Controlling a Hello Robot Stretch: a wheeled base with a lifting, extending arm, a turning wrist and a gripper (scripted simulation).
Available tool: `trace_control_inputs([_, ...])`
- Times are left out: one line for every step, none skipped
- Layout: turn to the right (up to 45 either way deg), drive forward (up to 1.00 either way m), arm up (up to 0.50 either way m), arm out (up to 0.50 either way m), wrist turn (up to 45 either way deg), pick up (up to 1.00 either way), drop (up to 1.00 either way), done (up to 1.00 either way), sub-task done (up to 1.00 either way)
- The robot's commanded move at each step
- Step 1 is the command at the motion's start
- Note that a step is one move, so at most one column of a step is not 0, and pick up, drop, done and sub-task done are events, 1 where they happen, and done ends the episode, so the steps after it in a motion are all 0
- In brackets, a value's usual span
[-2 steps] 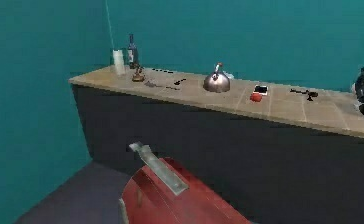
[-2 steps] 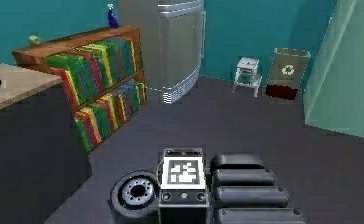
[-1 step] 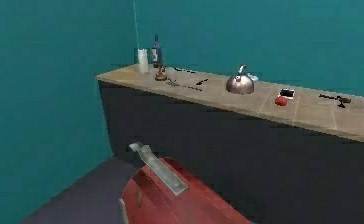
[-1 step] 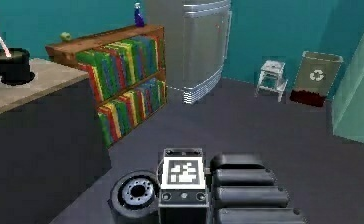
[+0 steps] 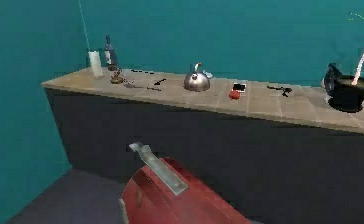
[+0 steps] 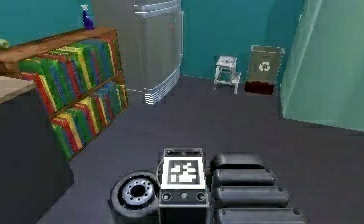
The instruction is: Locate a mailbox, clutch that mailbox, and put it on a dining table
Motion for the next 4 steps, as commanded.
trace_control_inputs([-15.0, 0.00, 0.00, 0.00, 0.0, 0.00, 0.00, 0.00, 0.00])
trace_control_inputs([3.0, 0.00, 0.00, 0.00, 0.0, 0.00, 0.00, 0.00, 0.00])
trace_control_inputs([-45.0, 0.00, 0.00, 0.00, 0.0, 0.00, 0.00, 0.00, 0.00])
trace_control_inputs([-45.0, 0.00, 0.00, 0.00, 0.0, 0.00, 0.00, 0.00, 0.00])
